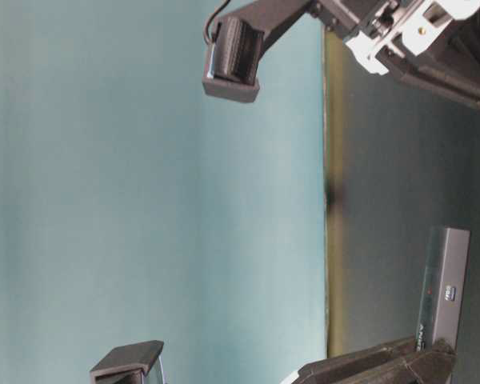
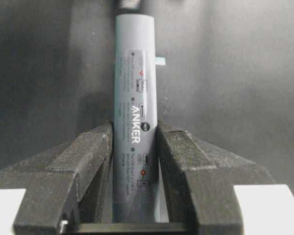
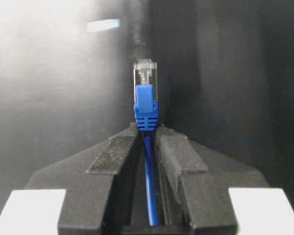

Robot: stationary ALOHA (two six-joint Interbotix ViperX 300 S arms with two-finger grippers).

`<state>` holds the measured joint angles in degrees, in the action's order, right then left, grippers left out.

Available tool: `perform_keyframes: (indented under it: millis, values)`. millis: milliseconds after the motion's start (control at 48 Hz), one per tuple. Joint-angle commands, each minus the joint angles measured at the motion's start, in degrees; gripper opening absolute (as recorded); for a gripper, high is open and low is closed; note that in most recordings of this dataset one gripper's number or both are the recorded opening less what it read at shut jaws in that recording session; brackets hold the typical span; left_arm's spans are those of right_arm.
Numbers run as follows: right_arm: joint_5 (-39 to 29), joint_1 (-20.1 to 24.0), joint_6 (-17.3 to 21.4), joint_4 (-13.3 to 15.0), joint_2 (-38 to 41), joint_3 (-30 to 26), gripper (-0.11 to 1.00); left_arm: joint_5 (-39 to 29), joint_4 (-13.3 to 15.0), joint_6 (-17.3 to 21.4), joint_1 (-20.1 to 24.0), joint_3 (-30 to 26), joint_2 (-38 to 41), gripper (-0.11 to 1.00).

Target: Insert the LAN cable into the hub.

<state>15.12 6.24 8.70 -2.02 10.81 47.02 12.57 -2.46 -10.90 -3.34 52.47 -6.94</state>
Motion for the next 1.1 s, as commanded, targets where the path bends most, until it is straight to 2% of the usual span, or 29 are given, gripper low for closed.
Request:
perform_keyframes:
  millis: [0, 167, 354, 583, 1083]
  values:
    - [0.5, 0.8, 0.4, -0.1, -0.2, -0.6, 0.10, 0.4, -0.2, -0.1, -0.3, -0.7, -0.9, 0.28]
    - [-1.2, 0.8, 0.4, -0.2, -3.6, -1.4, 0.10, -1.3, -0.2, 0.0, -0.6, -1.8, -1.1, 0.28]
    - [-7.1, 0.8, -0.1, -0.1, -7.3, -4.3, 0.10, -5.7, -0.2, 1.0, -0.5, -4.0, -0.7, 0.28]
    - [-11.4, 1.3, -0.4, 0.0, -6.6, -7.5, 0.10, -5.9, -0.2, 2.6, 0.1, -4.3, -0.6, 0.28]
    - [-13.7, 1.1, -0.5, 0.1, -5.8, -7.6, 0.10, -5.8, -0.2, 4.3, 0.2, -5.1, -0.3, 0.28]
